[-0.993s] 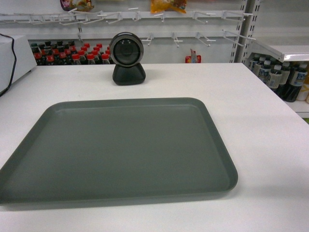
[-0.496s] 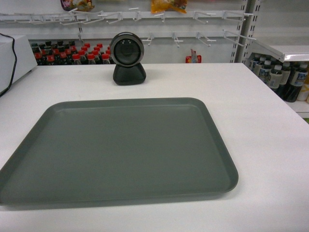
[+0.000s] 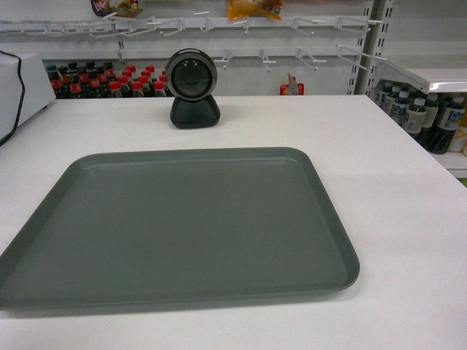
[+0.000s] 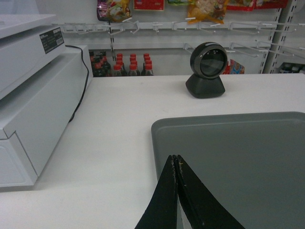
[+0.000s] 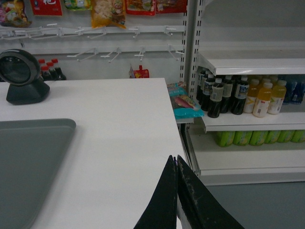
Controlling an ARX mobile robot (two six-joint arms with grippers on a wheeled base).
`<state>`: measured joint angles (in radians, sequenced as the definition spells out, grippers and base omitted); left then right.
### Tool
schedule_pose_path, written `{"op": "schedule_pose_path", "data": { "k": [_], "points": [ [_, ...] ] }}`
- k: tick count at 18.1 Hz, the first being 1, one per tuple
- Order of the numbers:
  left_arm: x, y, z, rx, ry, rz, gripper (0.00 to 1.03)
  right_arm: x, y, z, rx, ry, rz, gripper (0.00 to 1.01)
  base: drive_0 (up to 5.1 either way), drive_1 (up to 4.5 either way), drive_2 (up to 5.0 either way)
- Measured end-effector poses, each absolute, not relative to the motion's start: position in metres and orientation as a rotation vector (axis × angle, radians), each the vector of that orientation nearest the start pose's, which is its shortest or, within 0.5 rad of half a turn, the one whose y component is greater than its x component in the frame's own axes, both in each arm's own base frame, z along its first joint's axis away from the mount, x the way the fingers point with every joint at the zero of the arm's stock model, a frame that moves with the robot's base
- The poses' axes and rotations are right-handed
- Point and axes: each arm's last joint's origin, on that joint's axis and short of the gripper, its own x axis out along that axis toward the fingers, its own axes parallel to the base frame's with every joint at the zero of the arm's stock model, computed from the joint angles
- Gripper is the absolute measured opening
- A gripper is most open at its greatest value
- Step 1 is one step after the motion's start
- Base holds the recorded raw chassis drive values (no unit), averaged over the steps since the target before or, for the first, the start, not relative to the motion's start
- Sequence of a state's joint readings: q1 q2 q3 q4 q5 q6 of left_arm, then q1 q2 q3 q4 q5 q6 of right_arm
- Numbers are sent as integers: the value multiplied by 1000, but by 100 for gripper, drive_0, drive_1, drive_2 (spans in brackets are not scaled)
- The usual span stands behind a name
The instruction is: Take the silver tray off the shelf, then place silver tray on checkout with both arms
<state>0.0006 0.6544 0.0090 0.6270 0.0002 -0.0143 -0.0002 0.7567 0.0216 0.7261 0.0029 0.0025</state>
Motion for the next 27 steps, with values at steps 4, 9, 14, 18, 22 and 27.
{"op": "schedule_pose_path", "data": {
  "k": [4,9,14,18,22,27],
  "points": [
    [129,0,168,-14,-2,1,2,135,0,167,2,-2,-3,2,0,0,0],
    [119,0,169,-14,-9,1,2,123,0,171,2,-13,-3,2,0,0,0],
    [112,0,169,-15,-9,1,2,115,0,171,2,-14,-3,2,0,0,0],
    [108,0,169,-14,-10,1,2,110,0,171,2,-14,-3,2,0,0,0],
    [97,0,168,-14,-6,1,2,103,0,165,2,31,-2,2,0,0,0],
    [98,0,165,-14,6,0,2,97,0,168,2,-9,-1,2,0,0,0]
  ]
}}
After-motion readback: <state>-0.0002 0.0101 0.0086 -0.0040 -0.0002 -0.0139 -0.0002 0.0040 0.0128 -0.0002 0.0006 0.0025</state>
